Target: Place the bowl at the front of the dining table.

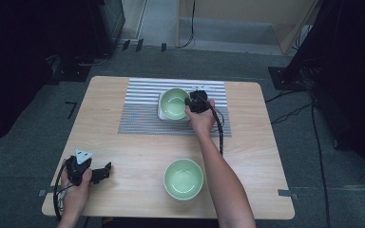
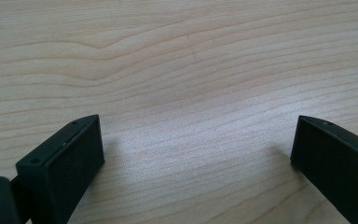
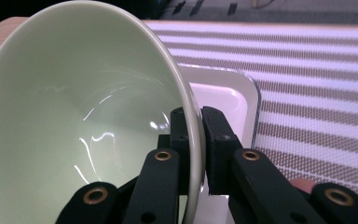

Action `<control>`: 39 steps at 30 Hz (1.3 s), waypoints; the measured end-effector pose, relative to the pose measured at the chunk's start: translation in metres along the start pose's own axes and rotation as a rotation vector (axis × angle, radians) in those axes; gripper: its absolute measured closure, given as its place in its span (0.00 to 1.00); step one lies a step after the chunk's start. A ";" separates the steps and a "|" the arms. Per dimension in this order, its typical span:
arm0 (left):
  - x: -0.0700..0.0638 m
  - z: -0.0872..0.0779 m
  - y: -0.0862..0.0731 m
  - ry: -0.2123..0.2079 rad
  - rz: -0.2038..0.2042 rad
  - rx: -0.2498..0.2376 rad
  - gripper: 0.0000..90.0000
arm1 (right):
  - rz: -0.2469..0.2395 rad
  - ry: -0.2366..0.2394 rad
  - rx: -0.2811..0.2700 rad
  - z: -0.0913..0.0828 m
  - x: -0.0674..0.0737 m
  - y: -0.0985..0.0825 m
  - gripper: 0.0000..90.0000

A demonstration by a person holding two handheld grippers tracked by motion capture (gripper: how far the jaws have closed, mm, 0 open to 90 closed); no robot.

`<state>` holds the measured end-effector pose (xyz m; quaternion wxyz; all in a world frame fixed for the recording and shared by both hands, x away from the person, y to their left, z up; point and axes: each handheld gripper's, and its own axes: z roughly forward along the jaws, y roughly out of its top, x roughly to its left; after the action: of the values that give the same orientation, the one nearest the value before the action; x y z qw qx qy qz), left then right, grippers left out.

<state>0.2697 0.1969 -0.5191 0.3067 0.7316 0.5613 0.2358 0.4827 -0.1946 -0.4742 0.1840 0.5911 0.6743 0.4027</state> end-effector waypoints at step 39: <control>0.000 0.000 0.000 0.000 0.001 0.000 0.03 | 0.233 0.083 0.141 0.026 -0.023 0.016 0.59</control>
<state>0.2696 0.1969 -0.5191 0.3065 0.7318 0.5612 0.2359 0.5174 -0.2082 -0.4831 0.0658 0.6596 0.6348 0.3971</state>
